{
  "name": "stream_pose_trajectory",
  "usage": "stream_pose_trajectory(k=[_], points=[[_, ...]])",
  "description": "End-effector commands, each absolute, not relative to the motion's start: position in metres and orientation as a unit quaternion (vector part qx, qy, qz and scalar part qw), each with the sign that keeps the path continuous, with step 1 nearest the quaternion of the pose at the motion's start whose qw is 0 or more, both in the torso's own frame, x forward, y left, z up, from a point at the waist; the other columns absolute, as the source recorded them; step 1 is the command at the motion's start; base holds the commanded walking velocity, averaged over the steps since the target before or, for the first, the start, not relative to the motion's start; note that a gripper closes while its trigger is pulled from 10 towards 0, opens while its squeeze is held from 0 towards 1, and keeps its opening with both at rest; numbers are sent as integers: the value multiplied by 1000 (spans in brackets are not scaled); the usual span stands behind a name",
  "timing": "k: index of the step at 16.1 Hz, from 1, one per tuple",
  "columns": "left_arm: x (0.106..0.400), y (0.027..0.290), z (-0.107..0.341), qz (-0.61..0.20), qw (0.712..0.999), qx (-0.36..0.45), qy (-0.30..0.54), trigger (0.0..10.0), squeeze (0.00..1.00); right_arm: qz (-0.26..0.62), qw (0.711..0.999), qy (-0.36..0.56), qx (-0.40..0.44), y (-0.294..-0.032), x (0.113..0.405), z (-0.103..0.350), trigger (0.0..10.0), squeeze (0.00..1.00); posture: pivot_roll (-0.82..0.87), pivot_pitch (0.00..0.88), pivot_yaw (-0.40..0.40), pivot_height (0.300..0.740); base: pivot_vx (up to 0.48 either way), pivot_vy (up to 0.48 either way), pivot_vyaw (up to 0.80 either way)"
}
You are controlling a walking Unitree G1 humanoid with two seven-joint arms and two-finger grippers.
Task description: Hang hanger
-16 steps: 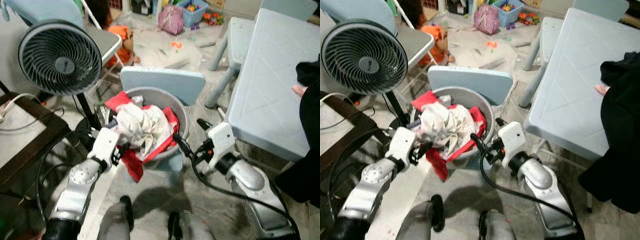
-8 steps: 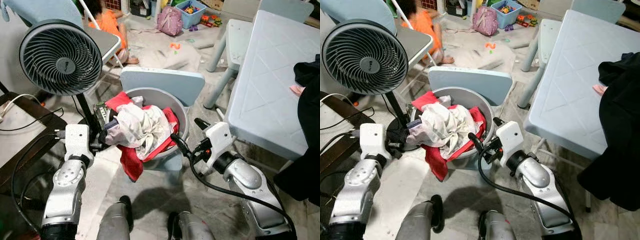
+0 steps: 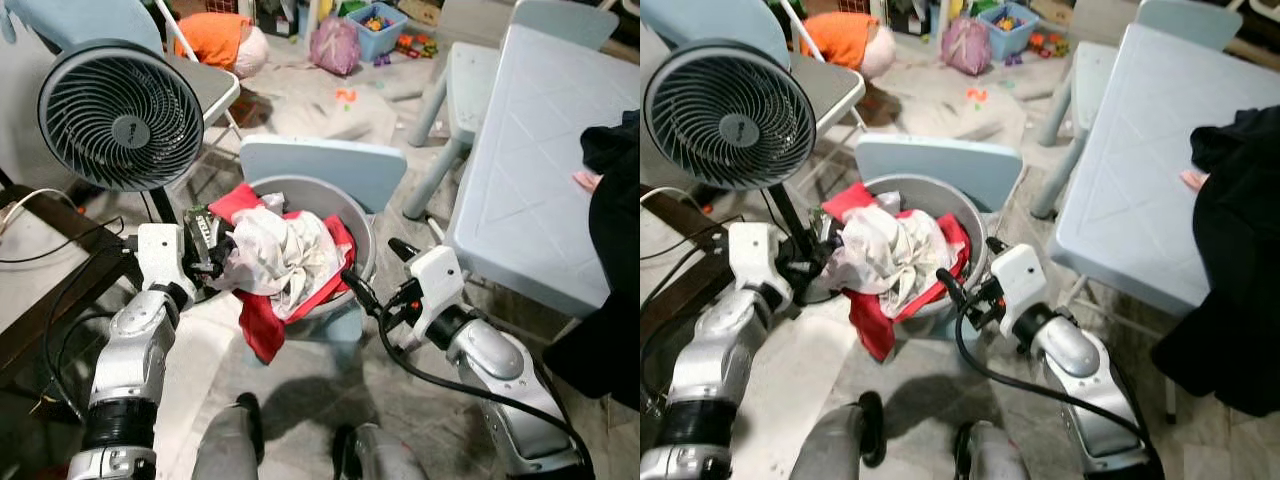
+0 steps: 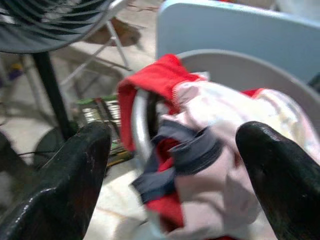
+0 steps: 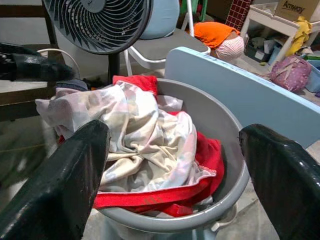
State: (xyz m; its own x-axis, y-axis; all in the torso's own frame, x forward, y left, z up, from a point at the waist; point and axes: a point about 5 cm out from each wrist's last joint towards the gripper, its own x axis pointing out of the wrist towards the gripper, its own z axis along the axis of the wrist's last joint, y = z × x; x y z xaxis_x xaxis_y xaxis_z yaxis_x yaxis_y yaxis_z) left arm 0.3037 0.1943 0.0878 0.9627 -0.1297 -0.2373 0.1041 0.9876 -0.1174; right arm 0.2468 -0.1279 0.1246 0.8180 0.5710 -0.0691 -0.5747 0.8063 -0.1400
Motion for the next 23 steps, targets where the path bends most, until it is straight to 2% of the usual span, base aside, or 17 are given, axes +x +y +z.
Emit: stream_pose_trajectory(k=[1, 2, 3, 4, 7, 8, 9, 13, 15, 16, 17, 23], points=[[302, 192, 80, -65, 986, -61, 142, 10000, 0, 303, 949, 9, -85, -131, 244, 128, 10000, 0, -88, 165, -88, 740, 0, 0, 0], [303, 192, 78, -69, 985, -64, 146, 9216, 0, 302, 949, 10, -87, -133, 244, 128, 10000, 0, -92, 166, -92, 740, 0, 0, 0], [304, 190, 74, -75, 982, -84, 150, 1451, 0, 301, 949, 12, -89, -134, 244, 128, 10000, 0, -96, 168, -94, 740, 0, 0, 0], [306, 190, 72, -77, 981, -92, 152, 0, 0, 302, 949, 12, -89, -134, 243, 128, 10000, 0, -98, 169, -95, 740, 0, 0, 0], [308, 187, 70, -81, 979, -103, 155, 0, 0, 304, 948, 13, -91, -134, 243, 129, 10000, 0, -103, 170, -97, 740, 0, 0, 0], [308, 188, 69, -81, 979, -103, 155, 863, 0, 303, 948, 14, -92, -134, 242, 129, 10000, 0, -103, 170, -97, 740, 0, 0, 0], [309, 188, 69, -81, 979, -104, 154, 1294, 0, 302, 949, 14, -92, -135, 242, 129, 10000, 0, -107, 171, -98, 740, 0, 0, 0], [311, 184, 68, -85, 978, -110, 154, 2118, 0, 302, 949, 14, -93, -135, 242, 129, 10000, 0, -107, 171, -98, 740, 0, 0, 0], [309, 182, 65, -85, 977, -118, 155, 1529, 0, 302, 949, 14, -93, -135, 242, 129, 10000, 0, -107, 171, -98, 740, 0, 0, 0], [308, 182, 64, -84, 977, -119, 157, 314, 0, 302, 949, 14, -93, -135, 242, 129, 10000, 0, -107, 171, -98, 740, 0, 0, 0], [309, 182, 63, -82, 977, -121, 158, 0, 0, 302, 948, 15, -94, -135, 242, 129, 10000, 0, -108, 170, -98, 740, 0, 0, 0], [310, 176, 64, -91, 976, -120, 155, 0, 0, 302, 949, 15, -95, -136, 243, 129, 10000, 0, -110, 165, -97, 740, 0, 0, 0]])
